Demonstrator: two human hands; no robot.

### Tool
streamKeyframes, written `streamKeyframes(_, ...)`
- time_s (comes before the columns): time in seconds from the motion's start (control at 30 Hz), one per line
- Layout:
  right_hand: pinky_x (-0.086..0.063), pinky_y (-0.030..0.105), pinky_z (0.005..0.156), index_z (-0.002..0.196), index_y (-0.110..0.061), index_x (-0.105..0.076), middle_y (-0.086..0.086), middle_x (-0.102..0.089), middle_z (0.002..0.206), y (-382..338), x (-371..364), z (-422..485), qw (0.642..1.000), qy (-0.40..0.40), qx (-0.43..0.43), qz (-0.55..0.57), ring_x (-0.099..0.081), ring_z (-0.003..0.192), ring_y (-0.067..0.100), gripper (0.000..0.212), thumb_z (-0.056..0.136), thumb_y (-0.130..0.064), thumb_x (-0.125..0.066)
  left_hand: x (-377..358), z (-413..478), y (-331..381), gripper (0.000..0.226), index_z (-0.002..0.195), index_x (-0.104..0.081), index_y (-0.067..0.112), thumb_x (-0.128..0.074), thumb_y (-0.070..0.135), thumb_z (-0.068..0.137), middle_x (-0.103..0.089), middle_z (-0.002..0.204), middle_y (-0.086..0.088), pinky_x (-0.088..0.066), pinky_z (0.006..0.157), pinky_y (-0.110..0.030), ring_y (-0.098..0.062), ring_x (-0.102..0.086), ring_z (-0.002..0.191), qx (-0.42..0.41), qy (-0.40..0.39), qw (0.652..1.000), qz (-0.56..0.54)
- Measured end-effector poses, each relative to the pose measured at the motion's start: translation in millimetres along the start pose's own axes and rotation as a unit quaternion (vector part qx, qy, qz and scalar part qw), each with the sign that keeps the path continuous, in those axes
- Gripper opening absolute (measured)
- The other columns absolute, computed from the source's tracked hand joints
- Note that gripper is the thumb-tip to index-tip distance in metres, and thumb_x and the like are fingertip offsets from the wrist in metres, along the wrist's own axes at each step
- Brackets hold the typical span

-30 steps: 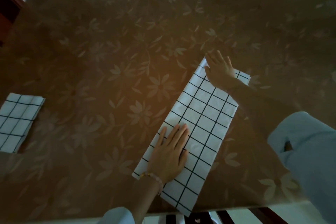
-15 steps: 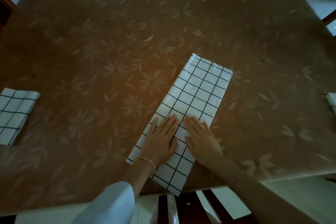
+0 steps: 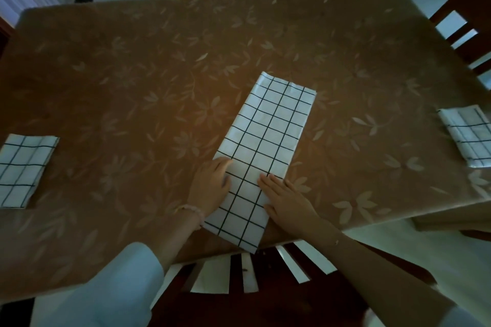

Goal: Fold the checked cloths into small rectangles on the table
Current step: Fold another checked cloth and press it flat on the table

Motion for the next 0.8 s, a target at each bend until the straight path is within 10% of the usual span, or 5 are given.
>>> streamKeyframes(0.33,-0.010,0.040,0.118,0.150,-0.019,-0.015,-0.002,-0.011,0.158,-1.6,13.4,0.2,1.000,0.014,-0.002,-0.002,-0.010,0.145,0.014,0.060,0.097,-0.032,-0.041,16.2,-36.3,-71.7,0.010,0.090,-0.050,0.018,-0.059,0.017,0.088,-0.056,0.086,0.001,-0.036,0.058,-0.019,-0.013,-0.053,0.079,0.309,-0.041,0.941,-0.133)
streamKeyframes(0.63,-0.005,0.037,0.118,0.149,-0.018,-0.019,-0.002,-0.016,0.156,-6.7,27.0,-7.0,0.996,0.041,-0.019,0.082,-0.010,0.145,0.015,0.064,0.095,-0.037,-0.047,16.0,-37.7,-63.1,0.018,0.073,-0.052,0.021,-0.065,0.016,0.085,-0.054,0.077,0.002,-0.037,0.057,-0.018,-0.010,-0.050,0.072,0.327,-0.070,0.927,-0.169)
streamKeyframes(0.8,0.002,0.037,0.118,0.150,-0.022,-0.011,-0.006,-0.012,0.157,-23.1,32.6,-24.3,0.988,0.081,0.019,0.132,-0.004,0.145,0.012,0.090,0.077,-0.069,-0.036,5.0,-43.1,-51.0,0.009,0.086,-0.061,0.006,-0.069,0.010,0.082,-0.060,0.082,-0.006,-0.043,0.059,-0.022,-0.017,-0.057,0.078,0.390,-0.055,0.850,-0.351)
Point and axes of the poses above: each hand's wrist, its own z-axis towards the middle knuckle, its own x-axis out of the back of the hand, y = z × x, the point moved 10 cm from there along z, towards the middle knuckle
